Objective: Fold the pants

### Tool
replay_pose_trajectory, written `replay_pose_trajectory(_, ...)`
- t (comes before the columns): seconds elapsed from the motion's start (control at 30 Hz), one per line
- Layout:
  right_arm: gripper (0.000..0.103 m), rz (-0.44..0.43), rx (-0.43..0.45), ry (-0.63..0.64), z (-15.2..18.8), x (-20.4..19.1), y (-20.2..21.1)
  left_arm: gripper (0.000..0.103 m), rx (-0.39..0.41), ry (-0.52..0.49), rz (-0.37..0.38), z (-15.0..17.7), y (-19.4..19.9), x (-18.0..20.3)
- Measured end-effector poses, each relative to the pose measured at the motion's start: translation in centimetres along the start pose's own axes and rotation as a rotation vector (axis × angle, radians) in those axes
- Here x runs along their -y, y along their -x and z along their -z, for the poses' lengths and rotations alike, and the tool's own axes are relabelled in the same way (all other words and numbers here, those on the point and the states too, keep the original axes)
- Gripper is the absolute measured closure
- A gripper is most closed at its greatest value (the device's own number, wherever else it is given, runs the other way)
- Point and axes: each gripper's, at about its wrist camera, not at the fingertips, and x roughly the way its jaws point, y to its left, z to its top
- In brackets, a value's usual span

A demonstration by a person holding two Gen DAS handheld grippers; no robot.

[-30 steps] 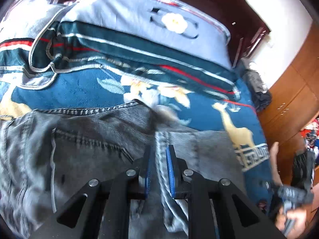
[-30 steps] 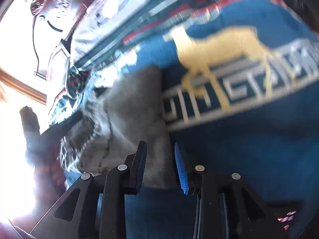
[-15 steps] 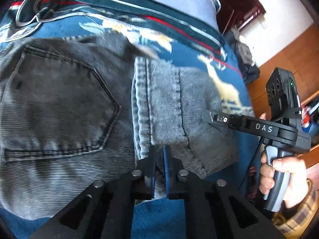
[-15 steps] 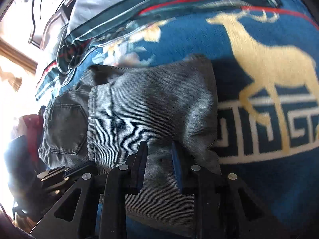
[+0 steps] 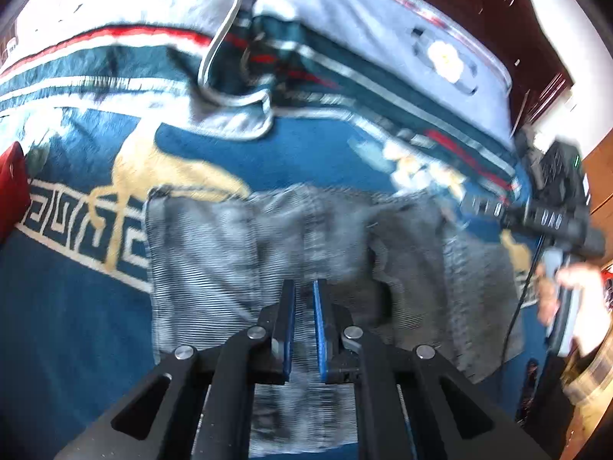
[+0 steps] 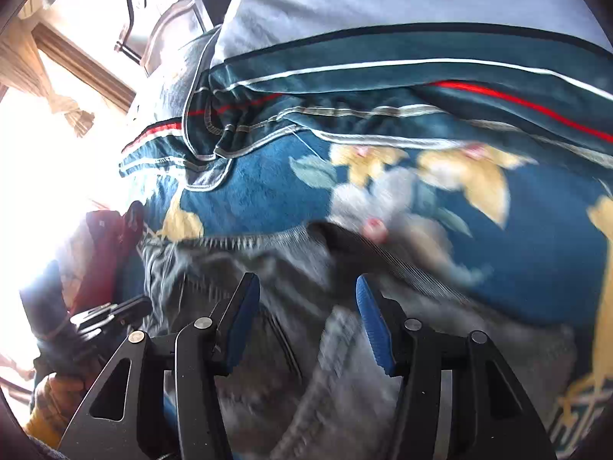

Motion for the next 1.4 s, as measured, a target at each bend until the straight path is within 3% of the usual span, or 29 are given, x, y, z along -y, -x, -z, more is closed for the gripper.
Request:
replay_pose_trajectory(0.1, 0.051, 0.030, -0.051, 0.037, -1.6, -0.7, -2.6, 0.092, -0.067, -0.036, -0.008, 0.7, -1.6, -0.5)
replay_pose_trajectory(0.13, 0.056, 0.042, -0.073, 0.047, -2.0, -0.7, -3.0, 0.092, -0.070, -0.058, -0.015, 1.0, -1.9, -0.4)
replay_pose_trajectory(0.17, 0.074, 0.049, -0.092, 0.063, -2.2, -1.0, -3.7, 0.092, -0.068, -0.067, -0.014, 0.9, -2.1, -0.5)
replay_pose_trajectory(0.23, 0.090, 0.109, -0.117, 0.117, -2.6, -1.7, -4.7, 0.092, -0.067, -0.064, 0.004, 1.1, -2.3, -1.0)
replay_pose_trajectory(0.4, 0.096, 0.196, -0.039, 0.108, -3.6, -1.0, -4.4, 0.091, -0.064, -0.045, 0.021, 1.0, -2.9, -1.9)
replay_pose_trajectory(0.57, 0.094, 0.285, -0.018, 0.053, -4.1, 0.8, -4.7, 0.091, -0.049, -0.055, 0.012, 0.8, -2.2, -1.4)
replay_pose_trajectory(0.7, 0.087, 0.180, 0.044, 0.056, -3.0, -1.4, -2.2, 0.090, 0.020, -0.044, 0.043, 0.1, -0.4, -1.0)
replay_pose_trajectory(0.77, 0.063, 0.123, 0.052, 0.085, -2.2, -3.2, -1.4, 0.082, 0.039, -0.051, 0.048, -0.5, 0.1, -0.6)
replay_pose_trajectory(0.8, 0.060, 0.090, 0.044, 0.098, -1.8, -4.2, -1.5, 0.078, 0.039, -0.057, 0.033, -0.9, -0.1, -0.4)
replay_pose_trajectory(0.9, 0.060, 0.067, -0.014, 0.164, -0.4, -6.8, -3.1, 0.078, 0.034, -0.065, -0.009, -2.5, -1.6, -0.3)
replay_pose_trajectory(1.03, 0.062, 0.156, -0.094, 0.156, 0.5, -6.7, -7.6, 0.081, -0.018, 0.004, -0.010, -3.3, -4.4, -2.4)
replay_pose_trajectory(1.13, 0.067, 0.202, -0.077, 0.123, 0.5, -5.4, -9.2, 0.081, -0.015, 0.004, 0.006, -3.0, -4.8, -2.9)
replay_pose_trajectory(1.27, 0.060, 0.220, -0.034, 0.114, 0.8, -6.7, -7.5, 0.080, -0.006, -0.008, 0.057, -3.0, -2.4, -3.1)
replay_pose_trajectory(1.3, 0.058, 0.218, -0.014, 0.136, 1.0, -7.5, -6.7, 0.074, 0.001, 0.002, 0.077, -3.0, -1.4, -3.4)
replay_pose_trajectory(1.33, 0.052, 0.202, 0.009, 0.164, 1.5, -8.3, -5.7, 0.049, 0.010, 0.013, 0.078, -3.0, -0.5, -3.7)
replay_pose_trajectory(1.4, 0.042, 0.160, 0.039, 0.204, 2.7, -9.9, -3.9, 0.016, 0.049, 0.034, 0.036, -2.7, 1.5, -4.6)
